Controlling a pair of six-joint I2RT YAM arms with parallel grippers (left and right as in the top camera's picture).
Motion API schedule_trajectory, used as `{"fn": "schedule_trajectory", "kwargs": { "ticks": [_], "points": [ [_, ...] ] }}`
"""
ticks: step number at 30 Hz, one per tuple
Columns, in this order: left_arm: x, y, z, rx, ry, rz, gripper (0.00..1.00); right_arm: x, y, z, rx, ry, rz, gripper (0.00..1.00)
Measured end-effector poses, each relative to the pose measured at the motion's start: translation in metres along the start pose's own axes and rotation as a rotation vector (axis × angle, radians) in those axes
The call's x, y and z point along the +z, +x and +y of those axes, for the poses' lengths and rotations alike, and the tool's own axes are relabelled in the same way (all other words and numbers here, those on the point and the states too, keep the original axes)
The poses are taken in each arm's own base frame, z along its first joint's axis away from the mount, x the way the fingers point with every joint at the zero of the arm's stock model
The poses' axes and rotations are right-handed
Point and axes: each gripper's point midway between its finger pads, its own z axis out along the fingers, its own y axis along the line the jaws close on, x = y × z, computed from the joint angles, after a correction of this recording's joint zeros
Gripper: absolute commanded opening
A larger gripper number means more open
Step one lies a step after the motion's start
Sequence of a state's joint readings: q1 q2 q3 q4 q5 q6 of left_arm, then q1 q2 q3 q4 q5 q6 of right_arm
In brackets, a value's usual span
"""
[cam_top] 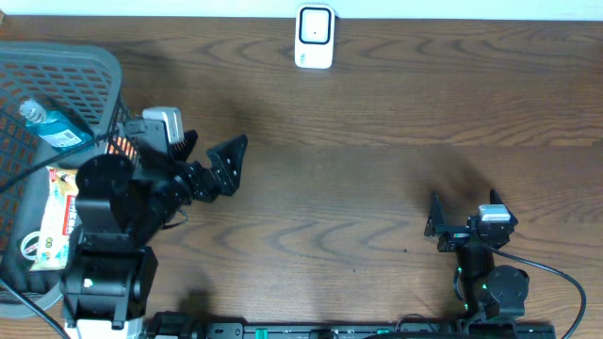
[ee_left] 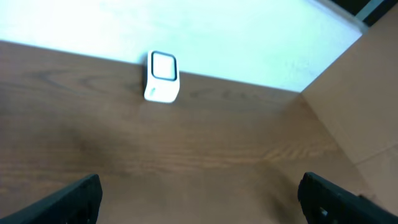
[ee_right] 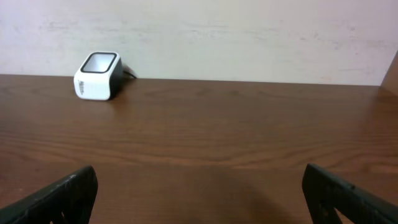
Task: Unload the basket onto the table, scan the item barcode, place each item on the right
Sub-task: 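Raise the left gripper and swing it toward the grey basket, then reach the left gripper into the basket and grasp the light-green wipes pack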
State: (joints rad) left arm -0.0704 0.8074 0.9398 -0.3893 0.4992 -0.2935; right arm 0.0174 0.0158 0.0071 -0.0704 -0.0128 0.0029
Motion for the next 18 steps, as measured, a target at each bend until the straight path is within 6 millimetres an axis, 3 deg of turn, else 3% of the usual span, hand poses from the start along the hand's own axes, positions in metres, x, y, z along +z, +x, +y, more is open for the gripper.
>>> {"fn": "schedule_trajectory", "kwargs": {
  "ticks": [9,18],
  "points": [
    [-0.002,-0.053,0.013,-0.051,-0.083,-0.025,0.98,0.000,0.000,0.000,0.000,0.000,0.000,0.99],
    [-0.033,-0.124,0.062,-0.149,-0.319,-0.102,0.98,0.000,0.000,0.000,0.000,0.000,0.000,0.99]
  ]
}}
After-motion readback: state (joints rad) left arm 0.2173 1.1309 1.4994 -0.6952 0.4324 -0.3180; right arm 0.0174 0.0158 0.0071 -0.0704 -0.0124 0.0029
